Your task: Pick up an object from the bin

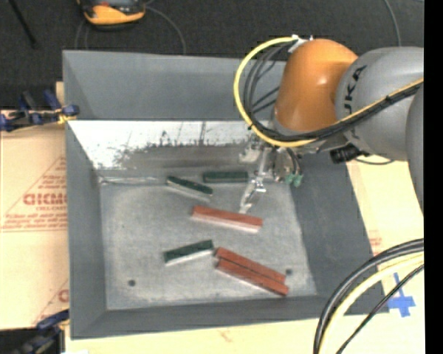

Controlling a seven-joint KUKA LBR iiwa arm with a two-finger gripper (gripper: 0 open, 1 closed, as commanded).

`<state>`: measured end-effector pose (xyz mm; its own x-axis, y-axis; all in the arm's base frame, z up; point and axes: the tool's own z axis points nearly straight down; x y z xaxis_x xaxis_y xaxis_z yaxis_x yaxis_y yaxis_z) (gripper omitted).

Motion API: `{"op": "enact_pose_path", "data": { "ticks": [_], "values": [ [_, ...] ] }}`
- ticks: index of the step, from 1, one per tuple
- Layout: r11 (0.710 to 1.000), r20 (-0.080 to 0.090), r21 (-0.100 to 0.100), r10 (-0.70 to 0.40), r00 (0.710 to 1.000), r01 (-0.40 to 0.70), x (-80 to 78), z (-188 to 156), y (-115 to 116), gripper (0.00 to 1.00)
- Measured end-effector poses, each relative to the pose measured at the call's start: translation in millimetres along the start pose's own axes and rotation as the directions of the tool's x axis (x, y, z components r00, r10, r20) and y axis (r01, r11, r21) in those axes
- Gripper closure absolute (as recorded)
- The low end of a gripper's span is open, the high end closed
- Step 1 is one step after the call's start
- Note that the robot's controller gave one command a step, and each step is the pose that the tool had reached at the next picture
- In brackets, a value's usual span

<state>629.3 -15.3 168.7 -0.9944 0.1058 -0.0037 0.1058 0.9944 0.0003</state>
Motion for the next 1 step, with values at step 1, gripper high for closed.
{"op": "enact_pose_path", "data": {
  "ticks": [1],
  "values": [
    [0.998,-0.001,-0.004,0.069,0.998,-0.069,17.7,88.2,10.7,1.0]
  ]
}}
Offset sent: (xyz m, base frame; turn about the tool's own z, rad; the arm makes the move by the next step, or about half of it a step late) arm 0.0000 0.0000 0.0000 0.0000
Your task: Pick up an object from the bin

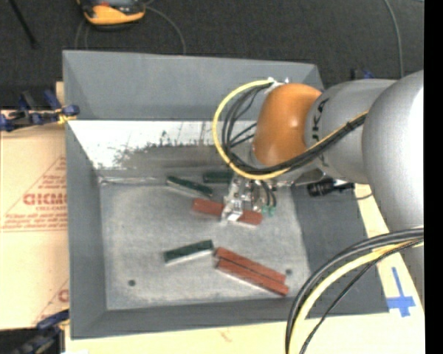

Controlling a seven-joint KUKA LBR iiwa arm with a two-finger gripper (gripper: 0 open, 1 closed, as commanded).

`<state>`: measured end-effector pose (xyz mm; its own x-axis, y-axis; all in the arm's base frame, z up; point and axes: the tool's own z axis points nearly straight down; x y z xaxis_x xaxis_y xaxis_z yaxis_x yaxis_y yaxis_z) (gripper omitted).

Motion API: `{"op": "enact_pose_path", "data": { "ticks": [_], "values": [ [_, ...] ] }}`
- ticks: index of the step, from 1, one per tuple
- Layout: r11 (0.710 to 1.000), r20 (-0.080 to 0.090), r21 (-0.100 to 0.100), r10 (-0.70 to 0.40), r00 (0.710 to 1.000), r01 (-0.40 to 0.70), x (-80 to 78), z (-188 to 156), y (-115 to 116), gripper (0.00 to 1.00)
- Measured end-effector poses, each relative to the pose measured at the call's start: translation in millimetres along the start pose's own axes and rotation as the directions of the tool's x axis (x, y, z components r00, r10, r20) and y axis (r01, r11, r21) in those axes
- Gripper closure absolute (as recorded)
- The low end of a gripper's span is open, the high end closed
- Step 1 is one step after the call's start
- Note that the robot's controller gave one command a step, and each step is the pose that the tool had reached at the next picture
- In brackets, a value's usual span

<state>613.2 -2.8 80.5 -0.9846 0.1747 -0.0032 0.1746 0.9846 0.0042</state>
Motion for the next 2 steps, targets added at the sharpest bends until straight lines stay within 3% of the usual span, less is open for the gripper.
{"op": "enact_pose_path", "data": {
  "ticks": [1,2],
  "values": [
    [1.0,0.0,0.0,-0.001,1.0,0.001,0.0,0.0,0.0,1.0],
    [1.0,0.002,0.004,-0.017,1.0,0.017,2.6,-124.0,-7.2,1.0]
  ]
}}
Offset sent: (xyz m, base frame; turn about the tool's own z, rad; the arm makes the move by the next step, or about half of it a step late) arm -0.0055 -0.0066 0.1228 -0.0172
